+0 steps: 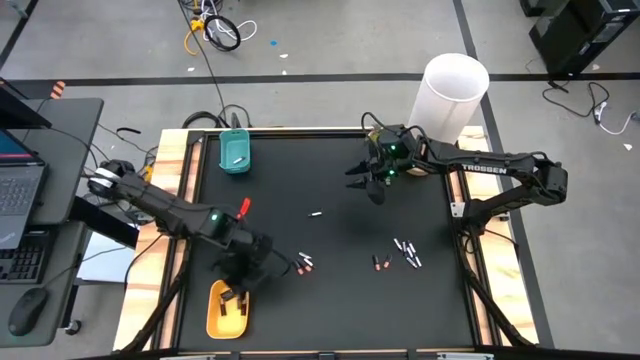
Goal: Sort batteries
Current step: Put the black battery into the yellow bin, then put the silver battery into the blue bin
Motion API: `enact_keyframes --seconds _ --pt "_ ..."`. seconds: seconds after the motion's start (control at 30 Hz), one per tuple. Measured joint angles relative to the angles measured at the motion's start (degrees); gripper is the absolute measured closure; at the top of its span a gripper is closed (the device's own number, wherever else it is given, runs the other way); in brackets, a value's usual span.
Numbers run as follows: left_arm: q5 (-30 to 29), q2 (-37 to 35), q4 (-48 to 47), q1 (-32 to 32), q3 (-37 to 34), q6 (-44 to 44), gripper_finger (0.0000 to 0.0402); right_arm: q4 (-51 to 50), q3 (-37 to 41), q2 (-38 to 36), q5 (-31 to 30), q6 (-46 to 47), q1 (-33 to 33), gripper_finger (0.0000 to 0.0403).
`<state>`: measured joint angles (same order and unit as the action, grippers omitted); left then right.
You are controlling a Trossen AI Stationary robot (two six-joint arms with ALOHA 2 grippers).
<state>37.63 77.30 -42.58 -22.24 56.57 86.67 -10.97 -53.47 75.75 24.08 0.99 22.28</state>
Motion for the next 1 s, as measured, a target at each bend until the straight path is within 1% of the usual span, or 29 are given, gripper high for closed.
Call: enact_keyframes --seconds 0.1,0.2,0.3,0.6,0.73,0.9,1.0 --pt "-0.4 0.0 -0.9 -2.7 -1.2 2.0 0.0338 0.3 0.0 0.0 0.0 -0.6 0.0 0.0224" --pt "-2.5 0.0 -0.5 -4.9 -3.6 4.6 0.0338 0.7 0.0 0.0 0.0 -1.0 0.0 0.023" --pt "-3.3 0.0 0.5 -7.0 -6.3 7.0 0.0335 0.7 0.0 0.0 0.0 -0.8 0.0 0.0235" --pt "-8.0 0.0 12.2 -10.8 -12.6 13.3 0.0327 0.7 0.0 0.0 0.0 0.3 0.0 0.024" --pt "-11.0 0.0 13.2 -11.3 -12.9 14.5 0.0297 0.7 0.0 0.0 0.0 0.4 0.0 0.0241" --pt "-11.5 0.0 13.4 -11.3 -12.9 15.5 0.0248 1.4 0.0 0.0 -0.6 0.3 0.0 0.0242" --pt "-10.8 0.0 13.9 -11.3 -12.9 15.8 0.0232 2.0 0.0 0.0 -0.9 0.1 0.0 0.0242"
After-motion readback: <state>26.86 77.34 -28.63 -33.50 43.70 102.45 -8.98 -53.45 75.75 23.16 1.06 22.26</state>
